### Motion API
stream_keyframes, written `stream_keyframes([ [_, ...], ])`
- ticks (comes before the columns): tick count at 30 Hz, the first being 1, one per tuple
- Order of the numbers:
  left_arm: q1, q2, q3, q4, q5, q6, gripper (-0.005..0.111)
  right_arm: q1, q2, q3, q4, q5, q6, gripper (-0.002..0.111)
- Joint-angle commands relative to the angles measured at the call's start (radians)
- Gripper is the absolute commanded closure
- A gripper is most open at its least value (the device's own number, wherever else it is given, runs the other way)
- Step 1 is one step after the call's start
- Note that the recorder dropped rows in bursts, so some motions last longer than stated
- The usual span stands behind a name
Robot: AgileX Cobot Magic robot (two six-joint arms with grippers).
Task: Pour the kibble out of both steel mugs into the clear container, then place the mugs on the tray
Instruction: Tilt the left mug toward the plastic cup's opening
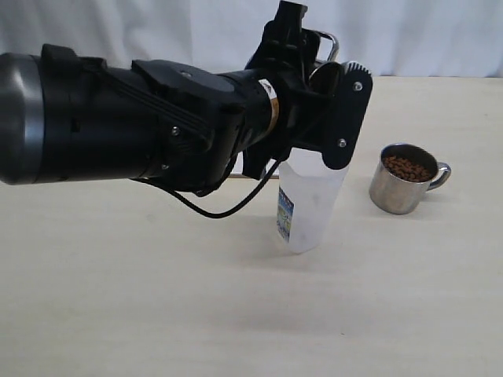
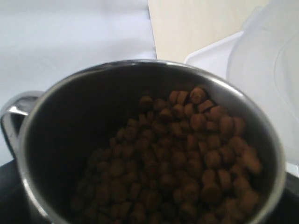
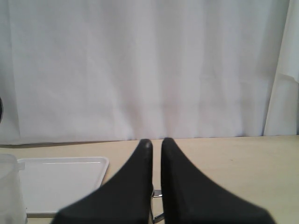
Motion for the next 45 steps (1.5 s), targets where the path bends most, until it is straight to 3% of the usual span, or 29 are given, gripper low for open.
stream_keyframes([
  [1,-0.002,-0.001,0.000,0.020,0.003,-0.002,0.107,-0.005,-0.004,0.004,0.001,-0.009,-0.007,0.103],
  [45,-0.014,0.038,0.000,0.134,0.017,0.001,0.107,-0.005,-0.004,0.004,0.001,-0.009,-0.007,0.103],
])
